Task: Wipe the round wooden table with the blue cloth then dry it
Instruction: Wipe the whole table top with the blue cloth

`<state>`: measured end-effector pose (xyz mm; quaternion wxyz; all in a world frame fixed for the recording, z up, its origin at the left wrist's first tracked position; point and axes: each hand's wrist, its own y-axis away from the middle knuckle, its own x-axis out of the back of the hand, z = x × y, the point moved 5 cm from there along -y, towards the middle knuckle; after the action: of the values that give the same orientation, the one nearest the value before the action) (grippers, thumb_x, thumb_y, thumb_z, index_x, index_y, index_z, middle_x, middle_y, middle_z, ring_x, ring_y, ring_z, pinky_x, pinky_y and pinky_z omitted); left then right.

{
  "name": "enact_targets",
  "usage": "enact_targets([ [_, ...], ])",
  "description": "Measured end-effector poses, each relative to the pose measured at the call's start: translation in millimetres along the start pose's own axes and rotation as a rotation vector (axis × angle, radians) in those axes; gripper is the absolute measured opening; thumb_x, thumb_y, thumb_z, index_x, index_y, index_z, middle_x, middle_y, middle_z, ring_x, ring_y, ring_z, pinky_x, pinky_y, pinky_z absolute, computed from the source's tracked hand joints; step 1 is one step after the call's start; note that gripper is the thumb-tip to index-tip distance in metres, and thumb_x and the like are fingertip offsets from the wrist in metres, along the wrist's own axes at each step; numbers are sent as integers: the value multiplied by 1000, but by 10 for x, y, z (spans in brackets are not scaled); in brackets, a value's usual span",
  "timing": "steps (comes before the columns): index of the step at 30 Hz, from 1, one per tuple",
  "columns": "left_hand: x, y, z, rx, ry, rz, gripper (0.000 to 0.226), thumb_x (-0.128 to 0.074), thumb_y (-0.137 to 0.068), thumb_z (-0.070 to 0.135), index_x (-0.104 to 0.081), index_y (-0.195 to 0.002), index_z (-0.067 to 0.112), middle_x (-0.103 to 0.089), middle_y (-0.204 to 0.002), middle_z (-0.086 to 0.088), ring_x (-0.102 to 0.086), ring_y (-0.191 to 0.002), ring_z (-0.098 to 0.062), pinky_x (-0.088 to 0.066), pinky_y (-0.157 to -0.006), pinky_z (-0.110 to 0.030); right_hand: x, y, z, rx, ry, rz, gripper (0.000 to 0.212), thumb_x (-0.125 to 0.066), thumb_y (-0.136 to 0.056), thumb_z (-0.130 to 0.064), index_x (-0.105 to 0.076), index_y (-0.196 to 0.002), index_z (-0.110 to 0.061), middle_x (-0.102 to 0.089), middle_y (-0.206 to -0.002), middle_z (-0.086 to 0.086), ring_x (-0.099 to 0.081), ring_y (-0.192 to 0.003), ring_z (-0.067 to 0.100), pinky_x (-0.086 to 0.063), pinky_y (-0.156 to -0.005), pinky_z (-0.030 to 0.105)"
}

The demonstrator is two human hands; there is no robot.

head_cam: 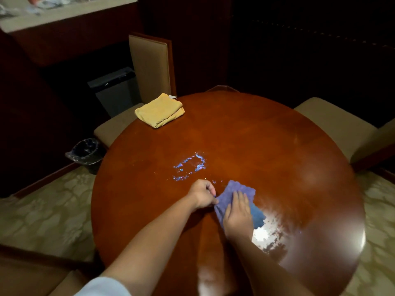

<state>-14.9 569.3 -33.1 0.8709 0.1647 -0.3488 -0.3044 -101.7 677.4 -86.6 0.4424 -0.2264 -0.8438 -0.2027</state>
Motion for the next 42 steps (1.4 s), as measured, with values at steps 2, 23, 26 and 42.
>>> enact_targets([
  [2,51,-119,14,-18,-34,-12,39,-78,-68,-9,-51,-60,18,-54,-61,-2,-59,-73,-21,-56,-78,-43,-131,-112,40,12,109,-65,57,-31,-90,-29,-58,-123,10,-57,-126,29,-53,-120,45,-13,-113,37],
  [23,769,-589,164,-132,-24,51,53,-76,-60,-13,-34,-64,19,-60,-72,-14,-54,-71,-19,-52,-69,-46,-399,-529,-877,-141,3,-48,90,16,-74,-47,2,-151,-3,9,-159,10,8,-148,19,10,-116,29],
  [26,563,-456,292,-150,26,8,53,-70,-66,-20,-33,-65,18,-56,-59,-8,-52,-60,-17,-46,-62,-34,-259,-413,-687,-218,6,-45,63,-8,-101,-39,5,-151,-4,11,-160,9,11,-148,17,8,-117,29],
  [42,599,-391,268,-203,-63,88,51,-73,-64,-15,-35,-62,18,-58,-57,1,-57,-62,-17,-49,-64,-30,-271,-310,-699,-427,-121,48,63,-25,-103,-35,1,-152,-5,9,-160,12,9,-148,24,6,-117,35],
])
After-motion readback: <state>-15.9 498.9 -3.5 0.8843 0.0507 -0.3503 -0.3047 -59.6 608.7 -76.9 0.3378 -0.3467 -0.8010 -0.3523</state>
